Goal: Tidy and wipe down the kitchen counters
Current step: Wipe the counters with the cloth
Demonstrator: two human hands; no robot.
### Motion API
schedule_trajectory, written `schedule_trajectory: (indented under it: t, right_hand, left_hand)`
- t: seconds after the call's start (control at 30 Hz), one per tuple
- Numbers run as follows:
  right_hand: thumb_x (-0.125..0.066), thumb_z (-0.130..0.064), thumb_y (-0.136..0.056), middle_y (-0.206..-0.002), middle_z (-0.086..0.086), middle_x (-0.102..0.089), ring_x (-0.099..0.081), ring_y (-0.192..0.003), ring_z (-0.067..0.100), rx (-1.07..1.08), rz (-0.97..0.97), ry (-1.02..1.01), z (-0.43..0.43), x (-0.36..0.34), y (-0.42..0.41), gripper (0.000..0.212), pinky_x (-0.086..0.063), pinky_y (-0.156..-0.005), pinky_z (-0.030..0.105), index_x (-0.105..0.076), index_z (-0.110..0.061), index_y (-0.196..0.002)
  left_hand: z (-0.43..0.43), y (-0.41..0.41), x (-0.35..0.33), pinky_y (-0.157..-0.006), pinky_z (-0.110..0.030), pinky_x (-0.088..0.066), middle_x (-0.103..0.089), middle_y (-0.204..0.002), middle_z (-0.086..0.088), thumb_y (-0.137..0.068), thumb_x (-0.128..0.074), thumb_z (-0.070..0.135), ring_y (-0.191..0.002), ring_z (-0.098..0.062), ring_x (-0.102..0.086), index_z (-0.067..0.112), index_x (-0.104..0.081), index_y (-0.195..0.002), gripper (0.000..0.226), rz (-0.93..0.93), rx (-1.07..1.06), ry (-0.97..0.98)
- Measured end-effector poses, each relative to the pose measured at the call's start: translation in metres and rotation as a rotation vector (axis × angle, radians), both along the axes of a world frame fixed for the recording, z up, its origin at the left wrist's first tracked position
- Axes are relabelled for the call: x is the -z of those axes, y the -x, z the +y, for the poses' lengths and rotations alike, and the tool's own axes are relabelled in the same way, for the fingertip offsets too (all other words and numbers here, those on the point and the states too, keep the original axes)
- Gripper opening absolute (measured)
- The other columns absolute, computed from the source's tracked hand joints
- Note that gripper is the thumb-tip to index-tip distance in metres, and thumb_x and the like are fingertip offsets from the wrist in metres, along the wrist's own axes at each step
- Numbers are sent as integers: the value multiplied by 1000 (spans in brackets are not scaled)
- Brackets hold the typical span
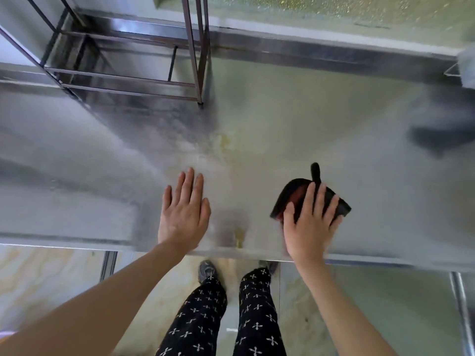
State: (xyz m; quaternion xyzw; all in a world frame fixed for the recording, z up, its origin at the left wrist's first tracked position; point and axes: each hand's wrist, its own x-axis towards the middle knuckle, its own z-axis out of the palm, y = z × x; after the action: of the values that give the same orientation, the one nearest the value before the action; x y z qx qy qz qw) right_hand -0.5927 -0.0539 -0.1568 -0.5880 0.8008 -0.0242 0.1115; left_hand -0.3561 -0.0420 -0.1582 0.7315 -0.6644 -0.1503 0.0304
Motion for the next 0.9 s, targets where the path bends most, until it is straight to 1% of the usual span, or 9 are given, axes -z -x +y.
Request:
schedule_trajectory:
  t: [0.07,0.17,0.27,0.3,0.4,0.47,0.67,0.73,0.9]
  right_hand:
    - [-22,-50,-91,-157,7,-16,-7,-144,36,-42,-13,-7,27,-2,-30,67,-14,-112,61,-17,-17,-149]
    - [-30,-50,-92,-156,2,-15,-8,-144,33,-340,-10,-6,59,-4,-66,65,-13,-113,57,-20,-20,-149]
    - [-32,-52,-92,-156,-2,-14,-10,-144,30,-596,46,9,55,-1,-51,64,-14,-113,55,-19,-25,-149]
    - [-30,-52,-92,-156,-2,-13,-10,-144,30,-578,66,4,51,1,-41,64,-13,-113,55,-17,-25,-149]
    - [-26,-48,-92,-156,4,-18,-13,-143,35,-214,47,9,43,2,-32,64,-15,-111,60,-19,-20,-148]
    - [-25,-46,-92,-155,7,-19,-13,-142,37,-82,19,18,49,-1,-53,63,-17,-110,62,-21,-16,-148]
    - [-34,-52,-91,-156,-1,-19,-14,-144,30,-643,19,8,73,-4,-83,63,-14,-112,55,-25,-24,-147]
    - [-32,-54,-92,-156,-3,-16,-12,-144,28,-695,42,21,59,-2,-65,63,-16,-113,55,-22,-27,-147]
    - [-28,-48,-92,-155,3,-22,-17,-142,35,-201,50,34,12,4,-52,61,-19,-109,62,-25,-21,-147]
  left_hand:
    - [0,0,-1,-115,-42,-2,-4,-156,-2,-92,-9,40,-143,-15,2,16,-11,-148,60,1,-1,5]
    - [1,-1,-1,-115,-40,-1,-3,-157,-2,-92,-9,40,-143,-15,2,17,-11,-148,60,5,-4,-4]
    - [1,-3,-1,-115,-40,0,-2,-157,-2,-93,-11,40,-143,-15,3,17,-10,-148,59,20,-4,-3]
    - [1,-4,-2,-115,-40,0,-3,-157,-2,-94,-12,39,-144,-16,3,17,-10,-148,58,26,-4,0]
    - [1,-4,-3,-115,-40,-1,-3,-157,-3,-95,-16,37,-144,-17,2,17,-11,-148,56,32,-2,8]
    - [0,-3,-2,-115,-40,0,-3,-157,-3,-97,-18,36,-144,-17,2,17,-10,-148,55,25,-3,8]
    - [-1,-3,-4,-115,-39,2,0,-157,-3,-97,-20,35,-144,-17,5,17,-8,-148,55,39,1,4]
    - [-1,-3,-4,-115,-39,2,-1,-157,-3,-96,-19,35,-144,-17,4,17,-9,-148,55,39,2,10]
    - [-1,-4,0,-114,-38,4,-3,-157,-3,-96,-16,37,-144,-17,3,18,-9,-148,55,20,5,27]
